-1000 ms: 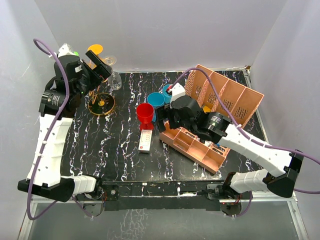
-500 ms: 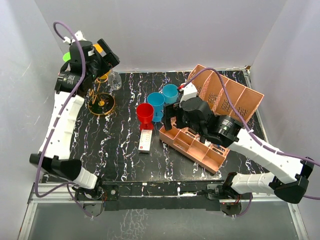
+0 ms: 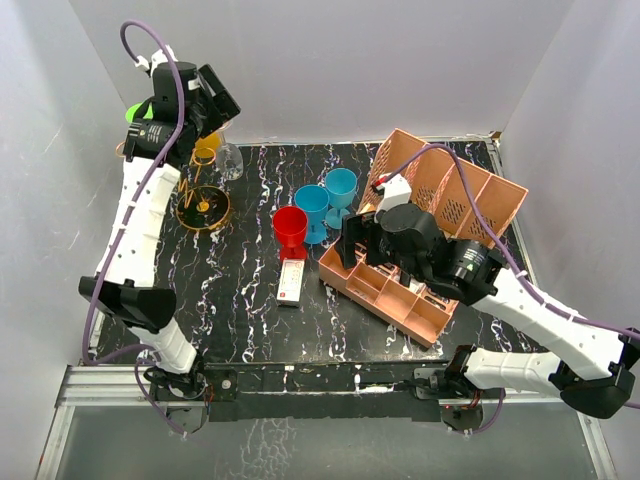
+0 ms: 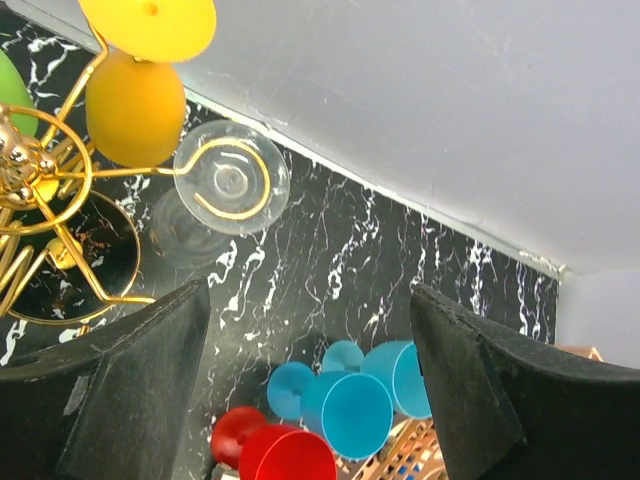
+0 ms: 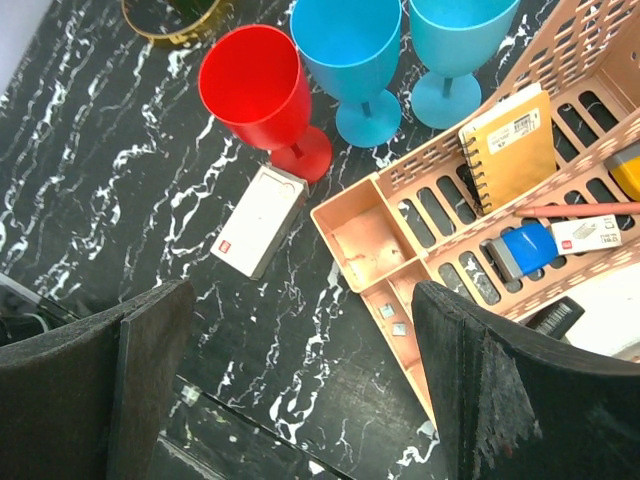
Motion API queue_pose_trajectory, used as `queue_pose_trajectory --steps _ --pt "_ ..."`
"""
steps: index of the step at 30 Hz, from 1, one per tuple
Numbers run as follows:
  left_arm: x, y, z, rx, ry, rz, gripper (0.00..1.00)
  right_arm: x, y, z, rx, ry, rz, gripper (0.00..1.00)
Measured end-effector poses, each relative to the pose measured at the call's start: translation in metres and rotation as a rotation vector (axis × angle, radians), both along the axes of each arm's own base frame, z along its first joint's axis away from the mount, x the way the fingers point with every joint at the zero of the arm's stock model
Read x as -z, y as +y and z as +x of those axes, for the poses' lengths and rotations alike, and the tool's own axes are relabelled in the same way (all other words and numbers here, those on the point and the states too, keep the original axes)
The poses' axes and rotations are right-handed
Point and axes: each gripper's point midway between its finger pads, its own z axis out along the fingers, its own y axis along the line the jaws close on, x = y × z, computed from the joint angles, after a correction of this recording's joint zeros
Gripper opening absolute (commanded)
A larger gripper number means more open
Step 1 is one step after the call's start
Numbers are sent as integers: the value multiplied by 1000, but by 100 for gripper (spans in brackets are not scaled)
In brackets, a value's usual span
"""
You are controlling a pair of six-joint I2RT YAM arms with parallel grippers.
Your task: Take the wine glass off the wine glass rack
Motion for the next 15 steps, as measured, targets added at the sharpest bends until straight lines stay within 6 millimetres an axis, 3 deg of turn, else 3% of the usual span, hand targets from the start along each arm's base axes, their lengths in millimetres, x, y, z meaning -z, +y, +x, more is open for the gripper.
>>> queue_pose_trajectory --steps 3,15 --pt "-4 4 7 -41 -7 -9 77 6 -1 0 -3 1 -26 99" --pt "31 26 26 -240 73 -151 61 25 -8 7 3 -23 -114 99"
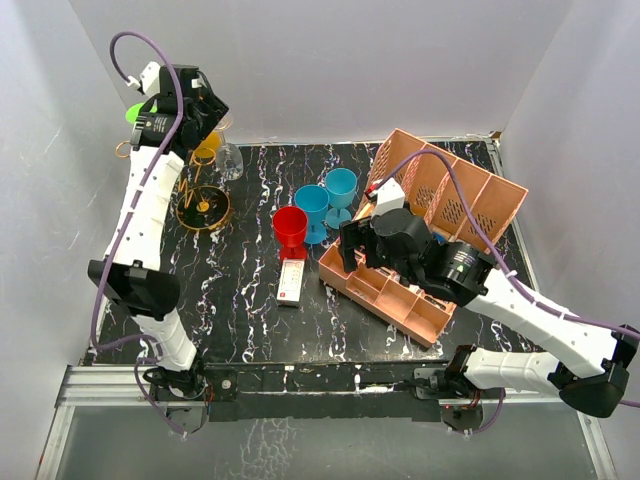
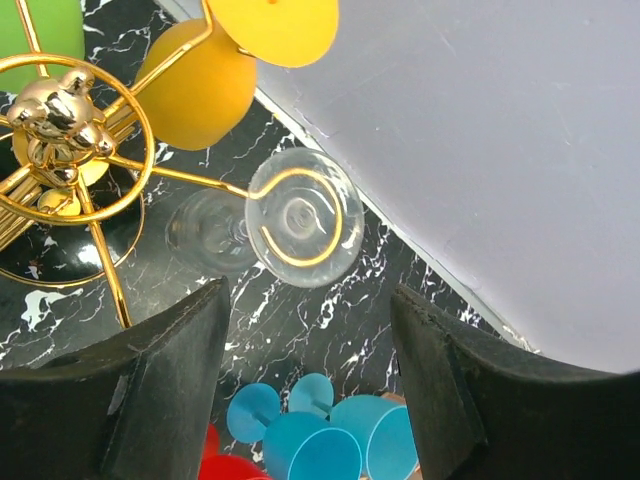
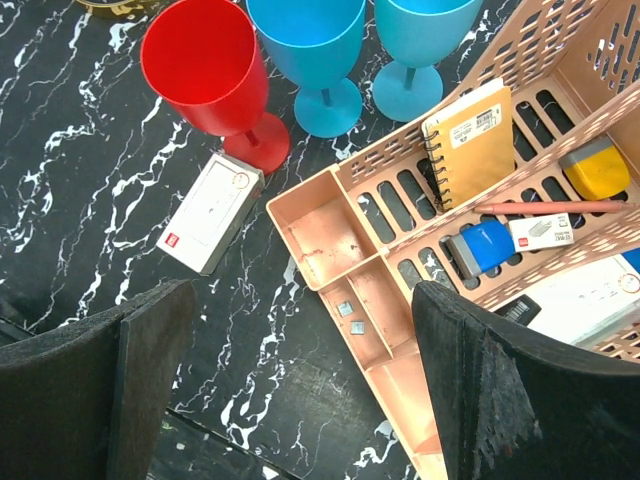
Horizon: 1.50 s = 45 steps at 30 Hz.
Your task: Take the wine glass off the wine glass rack
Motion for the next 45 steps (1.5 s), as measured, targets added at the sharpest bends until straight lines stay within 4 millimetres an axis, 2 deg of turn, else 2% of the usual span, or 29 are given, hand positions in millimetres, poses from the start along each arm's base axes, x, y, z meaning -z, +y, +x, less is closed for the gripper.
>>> queue_pose_trajectory --steps 10,20,28,35,39,45 --pt "43 5 22 -75 95 -26 57 4 -8 4 23 -30 -30 99" --pt "37 16 28 -117 75 -30 53 9 -11 6 31 -40 -46 99" --pt "53 15 41 -123 95 -32 50 10 -13 8 44 -47 -56 99" --pt "55 13 48 -123 84 -41 41 16 -17 9 55 -48 -79 99" --pt "53 14 48 -123 83 -38 30 15 -18 10 59 -56 -88 99" --pt "52 14 47 -119 80 -31 20 14 -19 11 61 -62 -93 99"
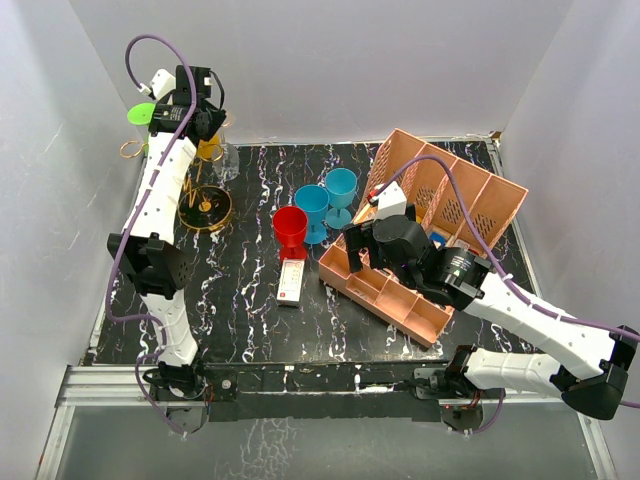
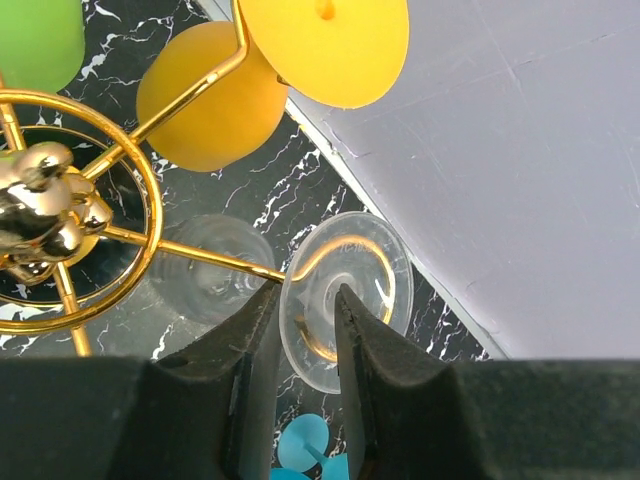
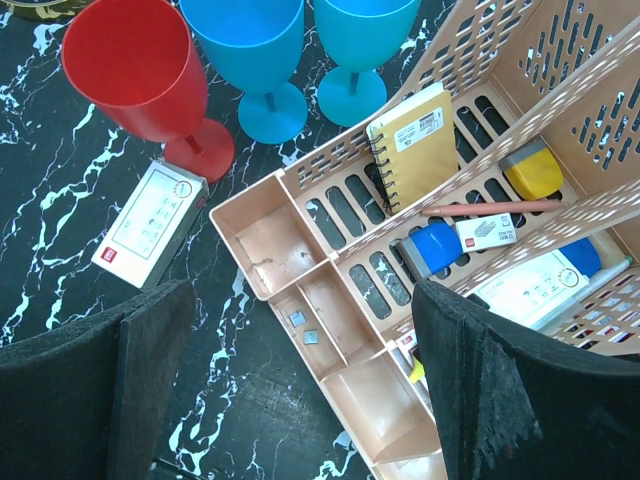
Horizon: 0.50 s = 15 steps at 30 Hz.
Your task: Take the wine glass off the wine glass rack
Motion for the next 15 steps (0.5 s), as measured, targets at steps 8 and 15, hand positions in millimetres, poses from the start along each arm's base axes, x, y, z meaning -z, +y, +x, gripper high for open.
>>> queue_pose_trajectory --steps 8,15 --pt "-2 0 1 3 -8 7 9 -1 0 1 2 -3 1 99" --pt "-7 2 -1 9 -17 15 1 -1 0 1 2 -3 1 99"
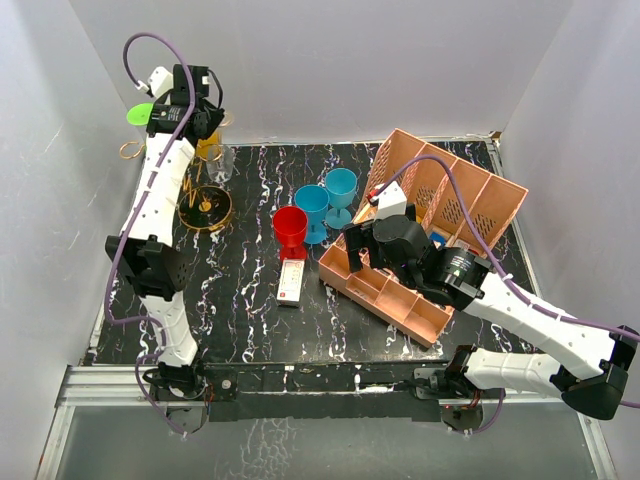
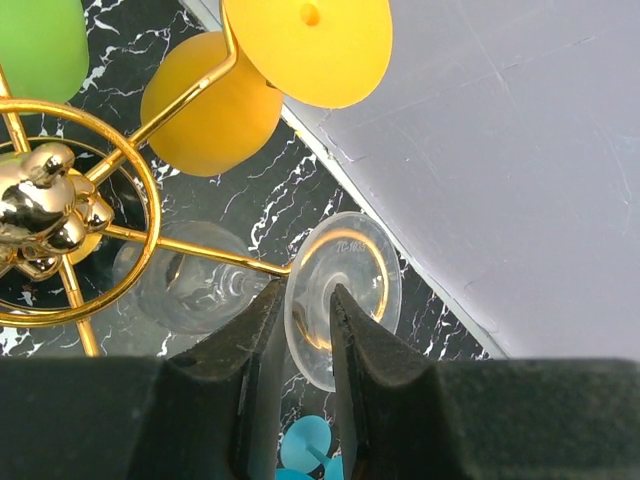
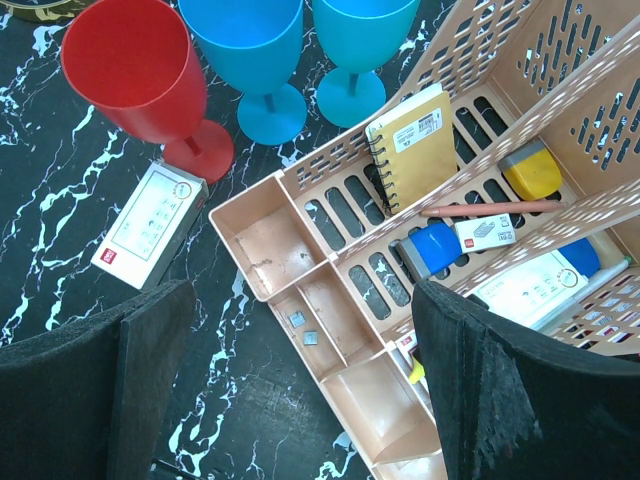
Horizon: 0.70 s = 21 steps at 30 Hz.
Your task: Take the wine glass off the wine glass rack
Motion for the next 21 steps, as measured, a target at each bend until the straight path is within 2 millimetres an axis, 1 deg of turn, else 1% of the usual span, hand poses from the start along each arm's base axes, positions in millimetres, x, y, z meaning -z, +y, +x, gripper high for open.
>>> queue_pose_trajectory --steps 1,6,10,18,21 --pt "-2 0 -1 1 -4 1 0 0 0 0 0 0 0 99" --pt "-8 9 -4 -12 -23 3 0 0 0 0 0 0 0 99" --pt "-7 17 -5 -25 -39 -13 0 0 0 0 0 0 1 99" --pt "-12 23 -8 -44 -107 -113 0 0 0 0 0 0 1 99" --pt "-19 20 -5 -37 -163 -162 0 0 0 0 0 0 1 99"
